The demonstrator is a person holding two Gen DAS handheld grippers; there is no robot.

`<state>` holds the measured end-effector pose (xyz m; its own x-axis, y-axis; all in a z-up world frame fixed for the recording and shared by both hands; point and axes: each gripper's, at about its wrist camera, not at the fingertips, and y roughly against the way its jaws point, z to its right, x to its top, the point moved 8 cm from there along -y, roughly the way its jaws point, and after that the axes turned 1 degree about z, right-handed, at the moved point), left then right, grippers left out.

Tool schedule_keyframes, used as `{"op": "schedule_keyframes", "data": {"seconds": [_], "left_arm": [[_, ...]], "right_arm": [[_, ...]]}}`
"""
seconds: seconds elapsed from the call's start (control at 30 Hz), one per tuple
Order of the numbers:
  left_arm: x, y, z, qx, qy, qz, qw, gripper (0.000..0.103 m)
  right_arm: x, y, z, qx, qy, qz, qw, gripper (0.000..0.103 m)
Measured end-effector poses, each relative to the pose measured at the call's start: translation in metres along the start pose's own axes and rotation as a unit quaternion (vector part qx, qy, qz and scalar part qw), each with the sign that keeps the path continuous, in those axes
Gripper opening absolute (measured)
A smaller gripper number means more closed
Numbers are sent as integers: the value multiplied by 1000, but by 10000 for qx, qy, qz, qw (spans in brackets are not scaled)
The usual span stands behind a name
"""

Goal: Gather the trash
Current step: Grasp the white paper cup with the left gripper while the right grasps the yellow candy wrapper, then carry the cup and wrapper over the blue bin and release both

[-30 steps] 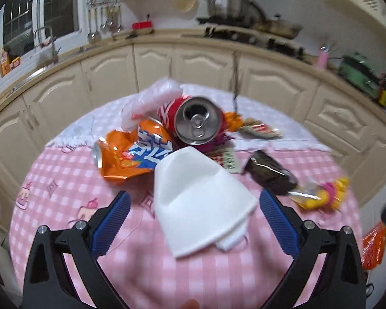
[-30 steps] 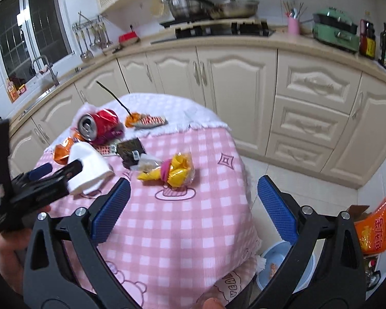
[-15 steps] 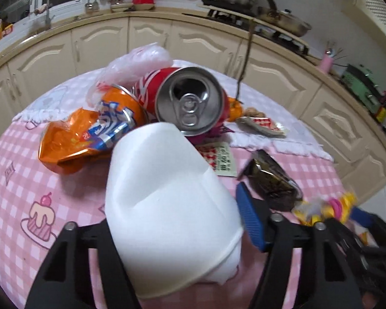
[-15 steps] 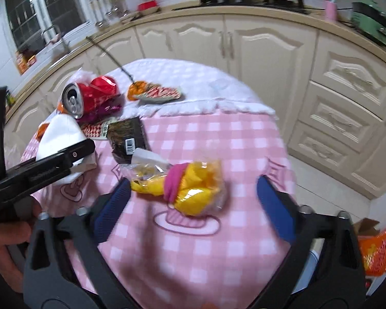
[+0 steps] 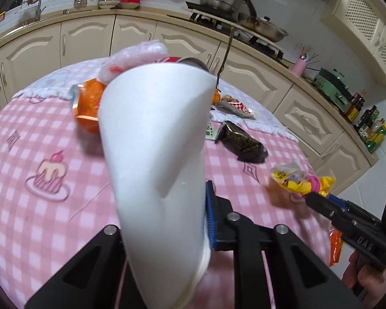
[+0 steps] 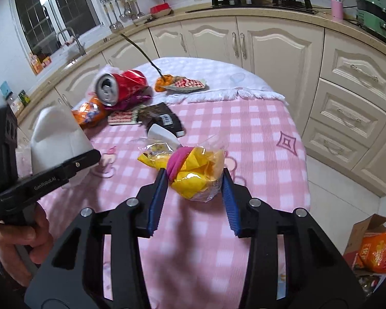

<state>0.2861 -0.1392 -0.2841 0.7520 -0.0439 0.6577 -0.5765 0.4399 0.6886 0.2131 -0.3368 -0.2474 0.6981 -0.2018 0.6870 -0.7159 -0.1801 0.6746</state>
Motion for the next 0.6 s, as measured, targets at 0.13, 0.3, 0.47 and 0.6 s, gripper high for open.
{"op": "schedule_keyframes", "data": {"seconds": [0.13, 0.3, 0.47, 0.6], "left_arm": [[-9, 29, 1, -51, -171, 162, 9997, 14], [-15, 63, 33, -266, -591, 355, 9973, 14], [-23, 81, 96, -773, -1108, 400, 9900, 14], [-47, 76, 161, -1126, -1667, 240, 9793, 14]], "right_arm": [[0, 24, -5, 116, -84, 219, 9997, 41], [4, 68, -7, 238, -132, 612, 9978, 41], [2, 116, 20, 144, -332, 1003, 9943, 41], [-17, 154, 78, -253, -755, 1223, 9893, 41]]}}
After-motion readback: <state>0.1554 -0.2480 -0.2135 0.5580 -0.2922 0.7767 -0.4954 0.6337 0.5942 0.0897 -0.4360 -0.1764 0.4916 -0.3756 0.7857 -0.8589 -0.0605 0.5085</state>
